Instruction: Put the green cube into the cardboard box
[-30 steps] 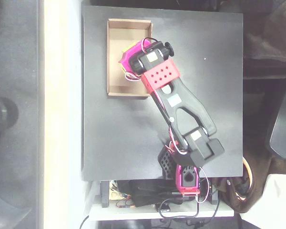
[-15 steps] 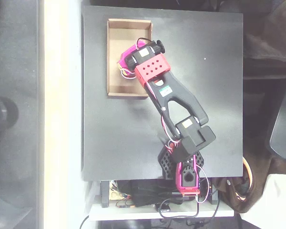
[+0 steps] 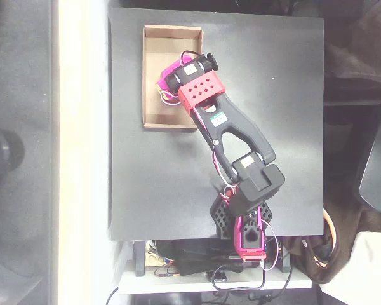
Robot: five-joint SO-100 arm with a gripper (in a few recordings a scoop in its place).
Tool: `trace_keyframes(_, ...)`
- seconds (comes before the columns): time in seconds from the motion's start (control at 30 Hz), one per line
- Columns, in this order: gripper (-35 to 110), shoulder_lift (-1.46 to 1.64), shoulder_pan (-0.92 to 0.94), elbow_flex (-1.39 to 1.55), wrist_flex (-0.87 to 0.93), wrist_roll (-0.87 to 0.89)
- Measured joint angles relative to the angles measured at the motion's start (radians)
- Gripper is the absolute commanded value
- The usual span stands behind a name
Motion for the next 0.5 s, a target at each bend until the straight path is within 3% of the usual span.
trace_keyframes(0.33,20,0.000,0.000,0.000,0.000,0.000)
trace_keyframes(0.5,29,0.000,0.000,0.000,0.000,0.002)
